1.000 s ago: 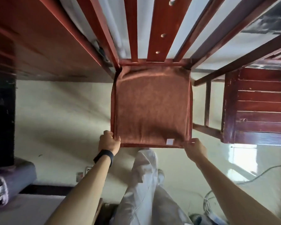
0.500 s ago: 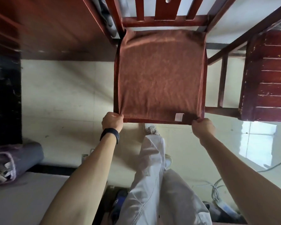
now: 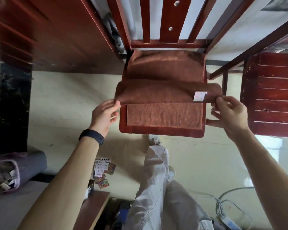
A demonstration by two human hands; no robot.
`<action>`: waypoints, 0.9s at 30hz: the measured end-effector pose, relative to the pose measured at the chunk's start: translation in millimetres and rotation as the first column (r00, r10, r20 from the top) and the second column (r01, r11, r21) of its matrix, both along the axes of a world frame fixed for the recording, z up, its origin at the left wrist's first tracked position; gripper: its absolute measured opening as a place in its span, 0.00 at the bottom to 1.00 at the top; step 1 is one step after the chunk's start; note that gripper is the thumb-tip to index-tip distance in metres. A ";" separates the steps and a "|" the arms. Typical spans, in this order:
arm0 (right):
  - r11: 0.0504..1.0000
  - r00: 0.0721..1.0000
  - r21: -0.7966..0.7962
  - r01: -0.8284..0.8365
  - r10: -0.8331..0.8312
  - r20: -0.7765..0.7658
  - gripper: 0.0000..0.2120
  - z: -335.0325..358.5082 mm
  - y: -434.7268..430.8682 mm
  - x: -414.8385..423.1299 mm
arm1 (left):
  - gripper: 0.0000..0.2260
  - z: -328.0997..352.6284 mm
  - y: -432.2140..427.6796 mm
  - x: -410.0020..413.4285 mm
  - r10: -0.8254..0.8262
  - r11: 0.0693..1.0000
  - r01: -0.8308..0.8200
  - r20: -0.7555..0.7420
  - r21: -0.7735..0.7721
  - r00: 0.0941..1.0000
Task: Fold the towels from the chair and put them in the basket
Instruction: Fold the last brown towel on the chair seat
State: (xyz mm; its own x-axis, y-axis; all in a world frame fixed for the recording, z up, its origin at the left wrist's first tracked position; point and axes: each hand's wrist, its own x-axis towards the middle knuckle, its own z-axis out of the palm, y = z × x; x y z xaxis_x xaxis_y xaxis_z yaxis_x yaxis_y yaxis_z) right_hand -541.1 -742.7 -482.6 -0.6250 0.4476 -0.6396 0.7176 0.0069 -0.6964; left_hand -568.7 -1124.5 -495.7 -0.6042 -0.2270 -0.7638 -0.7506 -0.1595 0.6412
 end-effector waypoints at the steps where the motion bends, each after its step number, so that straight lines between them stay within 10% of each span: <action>1: 0.997 0.999 0.071 -0.019 0.015 0.047 0.11 -14.0 -2.7 7.6 | 0.06 -12.5 2.2 4.7 -0.053 0.995 0.056 0.039 -0.086 0.998; 6: 0.871 0.890 0.318 -0.375 0.242 0.388 0.13 -80.4 -20.1 49.8 | 0.12 -75.3 9.6 35.2 -0.163 0.902 0.265 0.301 -0.340 0.940; 27: 0.864 0.899 0.421 -0.275 0.076 0.432 0.10 -94.3 -36.0 53.1 | 0.05 -88.2 28.7 43.2 -0.119 0.884 0.301 0.452 -0.357 0.884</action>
State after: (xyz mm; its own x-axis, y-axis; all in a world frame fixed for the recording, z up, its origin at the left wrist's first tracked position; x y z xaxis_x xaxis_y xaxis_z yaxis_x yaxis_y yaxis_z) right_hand -487.9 -778.7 -576.9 -0.4664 0.6574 -0.5918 0.8808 0.4067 -0.2425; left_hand -525.5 -1095.8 -583.9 -0.3297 -0.4737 -0.8167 -0.9408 0.2375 0.2420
